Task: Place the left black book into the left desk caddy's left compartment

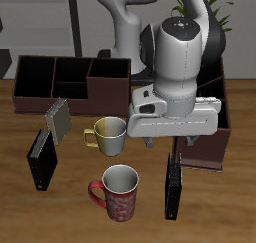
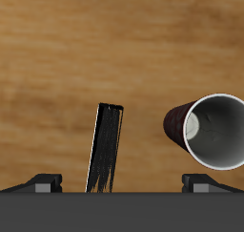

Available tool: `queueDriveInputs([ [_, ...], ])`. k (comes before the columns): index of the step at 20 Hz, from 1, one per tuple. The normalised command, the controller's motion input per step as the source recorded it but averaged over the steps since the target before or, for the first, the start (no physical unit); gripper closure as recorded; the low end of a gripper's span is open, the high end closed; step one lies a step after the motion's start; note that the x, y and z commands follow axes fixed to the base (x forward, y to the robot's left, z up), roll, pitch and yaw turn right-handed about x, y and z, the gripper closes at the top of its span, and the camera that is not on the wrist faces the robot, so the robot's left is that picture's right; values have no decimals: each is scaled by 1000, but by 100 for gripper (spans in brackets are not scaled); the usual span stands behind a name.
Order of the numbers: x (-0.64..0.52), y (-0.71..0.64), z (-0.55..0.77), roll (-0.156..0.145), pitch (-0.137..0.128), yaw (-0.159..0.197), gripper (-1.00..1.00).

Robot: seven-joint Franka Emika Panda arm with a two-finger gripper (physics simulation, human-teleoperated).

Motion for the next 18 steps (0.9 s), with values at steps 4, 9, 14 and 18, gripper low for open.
queueDriveInputs([
  [4, 69, 96, -226, 2, 5, -6, -100],
  [9, 49, 36, -286, -1, 13, 18, -100],
  [14, 13, 59, -292, 8, 29, -15, -100],
  [18, -25, 103, -398, 17, 52, 2, -100],
])
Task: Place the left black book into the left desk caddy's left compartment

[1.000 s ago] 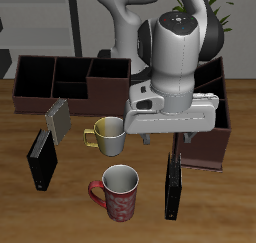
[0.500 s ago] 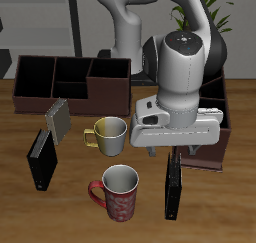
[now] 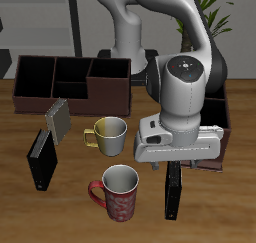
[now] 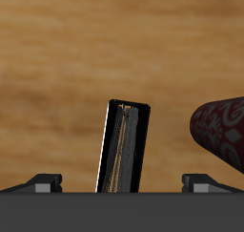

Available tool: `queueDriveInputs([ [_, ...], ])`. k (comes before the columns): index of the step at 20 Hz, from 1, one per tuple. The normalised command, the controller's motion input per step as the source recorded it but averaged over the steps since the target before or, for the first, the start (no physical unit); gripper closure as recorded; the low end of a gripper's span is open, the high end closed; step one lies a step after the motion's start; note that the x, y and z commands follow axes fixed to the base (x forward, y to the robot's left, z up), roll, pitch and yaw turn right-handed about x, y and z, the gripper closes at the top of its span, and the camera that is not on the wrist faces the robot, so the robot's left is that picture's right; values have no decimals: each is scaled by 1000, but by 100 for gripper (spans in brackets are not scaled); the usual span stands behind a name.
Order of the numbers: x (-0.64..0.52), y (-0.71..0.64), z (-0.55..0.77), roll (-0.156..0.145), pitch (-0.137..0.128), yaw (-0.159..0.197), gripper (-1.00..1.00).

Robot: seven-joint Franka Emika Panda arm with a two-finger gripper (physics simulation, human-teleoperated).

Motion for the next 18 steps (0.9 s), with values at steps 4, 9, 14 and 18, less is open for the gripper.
queueDriveInputs([
  [4, -10, -88, -194, -9, 22, -2, -100],
  [9, 61, -99, -257, -20, 6, 11, -100],
  [14, -13, 85, -123, 25, -35, 31, 100],
  [18, -23, 33, -7, 28, 1, -7, 100],
])
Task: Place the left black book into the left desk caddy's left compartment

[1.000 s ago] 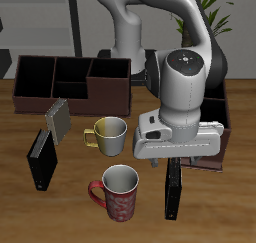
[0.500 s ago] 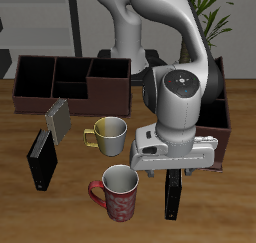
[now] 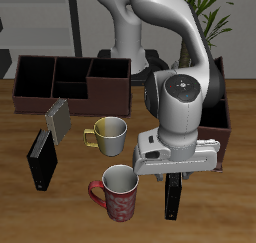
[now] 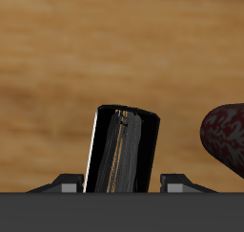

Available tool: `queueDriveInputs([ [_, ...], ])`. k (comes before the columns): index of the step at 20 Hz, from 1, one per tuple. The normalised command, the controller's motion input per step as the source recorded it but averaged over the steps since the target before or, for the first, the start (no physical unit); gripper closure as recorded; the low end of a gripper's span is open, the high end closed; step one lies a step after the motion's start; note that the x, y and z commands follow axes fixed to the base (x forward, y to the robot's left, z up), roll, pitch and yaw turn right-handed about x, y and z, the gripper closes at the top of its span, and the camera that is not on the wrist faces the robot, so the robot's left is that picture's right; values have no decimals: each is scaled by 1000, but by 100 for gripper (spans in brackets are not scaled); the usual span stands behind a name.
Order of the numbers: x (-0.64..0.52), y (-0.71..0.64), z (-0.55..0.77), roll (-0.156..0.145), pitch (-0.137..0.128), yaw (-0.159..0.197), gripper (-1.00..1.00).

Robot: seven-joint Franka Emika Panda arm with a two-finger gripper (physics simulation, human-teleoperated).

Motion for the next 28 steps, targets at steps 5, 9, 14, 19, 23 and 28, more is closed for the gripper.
queueDriveInputs([
  [5, 18, 36, 121, 29, -30, 13, 100],
  [9, 30, 4, 370, 5, -63, 9, 100],
  [14, -141, 83, 626, -14, -27, 0, 100],
  [19, -349, -40, 962, -28, -102, -20, 100],
  [23, -293, -186, 941, -55, -91, -32, 100],
  [28, -295, -185, 693, -70, -61, -21, 100],
])
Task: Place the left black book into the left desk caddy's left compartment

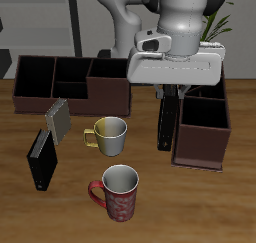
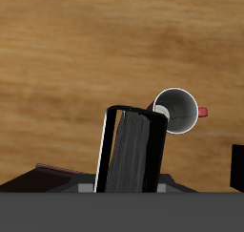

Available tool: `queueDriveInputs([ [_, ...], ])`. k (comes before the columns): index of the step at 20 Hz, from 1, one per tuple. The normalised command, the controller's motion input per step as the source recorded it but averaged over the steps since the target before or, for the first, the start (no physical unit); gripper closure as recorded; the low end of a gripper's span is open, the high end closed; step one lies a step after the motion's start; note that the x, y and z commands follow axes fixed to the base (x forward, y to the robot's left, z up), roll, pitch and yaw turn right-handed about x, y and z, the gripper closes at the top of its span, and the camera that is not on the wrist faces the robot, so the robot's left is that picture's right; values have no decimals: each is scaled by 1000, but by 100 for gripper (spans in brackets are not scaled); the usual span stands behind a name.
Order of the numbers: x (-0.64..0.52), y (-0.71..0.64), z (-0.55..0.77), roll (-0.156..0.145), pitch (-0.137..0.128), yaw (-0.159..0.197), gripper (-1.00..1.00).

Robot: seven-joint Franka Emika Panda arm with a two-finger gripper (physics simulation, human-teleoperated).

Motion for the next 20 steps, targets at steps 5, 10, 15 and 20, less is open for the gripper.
queueDriveInputs([
  [5, -371, -124, 449, -78, -5, -35, 100],
  [10, -433, 179, 315, -35, 17, -17, 100],
  [15, -403, 296, 212, 32, 5, -5, 100],
  [20, -695, 528, 262, 59, -22, -3, 100],
])
